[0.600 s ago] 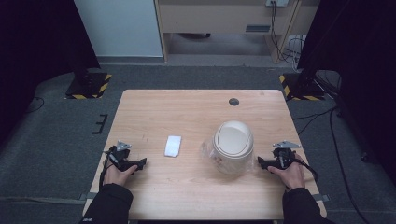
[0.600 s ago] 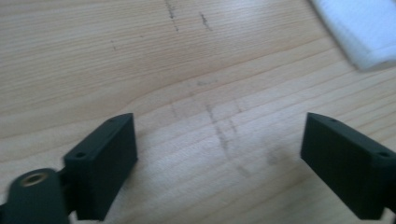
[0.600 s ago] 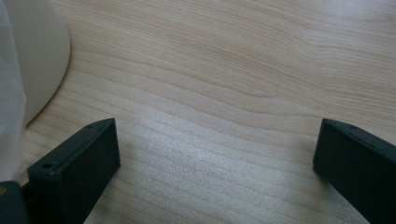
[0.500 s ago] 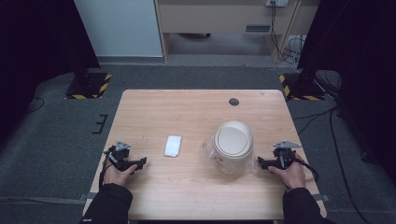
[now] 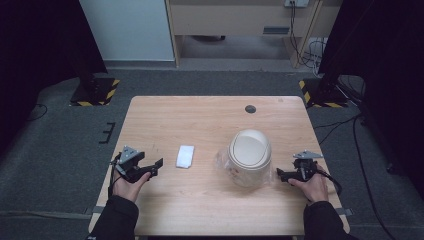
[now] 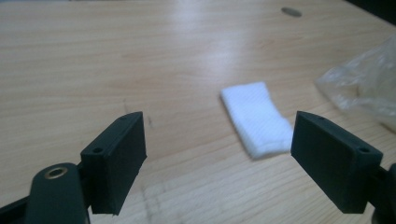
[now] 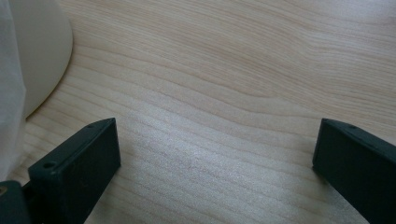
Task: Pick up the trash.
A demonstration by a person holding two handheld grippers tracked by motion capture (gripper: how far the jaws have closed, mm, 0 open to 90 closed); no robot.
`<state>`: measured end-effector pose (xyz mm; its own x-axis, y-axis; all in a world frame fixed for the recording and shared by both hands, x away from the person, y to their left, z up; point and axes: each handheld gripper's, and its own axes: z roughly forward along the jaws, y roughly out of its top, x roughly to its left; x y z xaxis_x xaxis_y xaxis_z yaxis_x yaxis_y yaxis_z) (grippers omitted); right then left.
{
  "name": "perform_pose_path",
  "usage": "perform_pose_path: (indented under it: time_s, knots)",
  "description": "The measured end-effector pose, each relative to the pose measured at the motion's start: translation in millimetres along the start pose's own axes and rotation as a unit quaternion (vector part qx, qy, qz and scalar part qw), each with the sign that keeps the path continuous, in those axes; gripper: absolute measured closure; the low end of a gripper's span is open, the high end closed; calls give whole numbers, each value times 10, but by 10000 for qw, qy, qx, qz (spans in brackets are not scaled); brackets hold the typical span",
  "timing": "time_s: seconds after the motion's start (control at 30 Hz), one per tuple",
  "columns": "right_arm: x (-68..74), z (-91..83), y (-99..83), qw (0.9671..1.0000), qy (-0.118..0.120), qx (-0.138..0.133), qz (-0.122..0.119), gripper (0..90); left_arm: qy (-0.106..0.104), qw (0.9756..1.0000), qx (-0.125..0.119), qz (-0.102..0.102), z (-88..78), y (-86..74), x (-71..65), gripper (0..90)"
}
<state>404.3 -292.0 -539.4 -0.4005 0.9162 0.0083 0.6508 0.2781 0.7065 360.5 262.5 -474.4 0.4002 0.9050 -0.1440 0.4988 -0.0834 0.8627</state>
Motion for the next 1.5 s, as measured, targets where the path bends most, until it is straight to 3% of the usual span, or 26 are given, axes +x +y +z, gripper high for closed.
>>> perform_pose_path:
  time_s: [0.13, 0.43, 0.63, 1.3, 1.5]
  knots:
    - [1, 0, 0, 10000, -2, 0, 1, 9, -105, 9996, -248, 59, -16, 94, -106, 174]
    - [2, 1, 0, 10000, -3, 0, 3, 9, -421, 9975, -557, 67, -32, 249, -321, 181]
    - [2, 1, 0, 10000, -4, 0, 4, 9, -766, 9943, -711, 201, 7, 413, -615, 181]
    - [3, 2, 0, 10000, -3, -4, 3, 8, -1437, 9847, -816, 547, 254, 819, -1296, 183]
    - [3, 2, 0, 10000, -3, -4, 2, 8, -1593, 9824, -722, 664, 349, 881, -1468, 182]
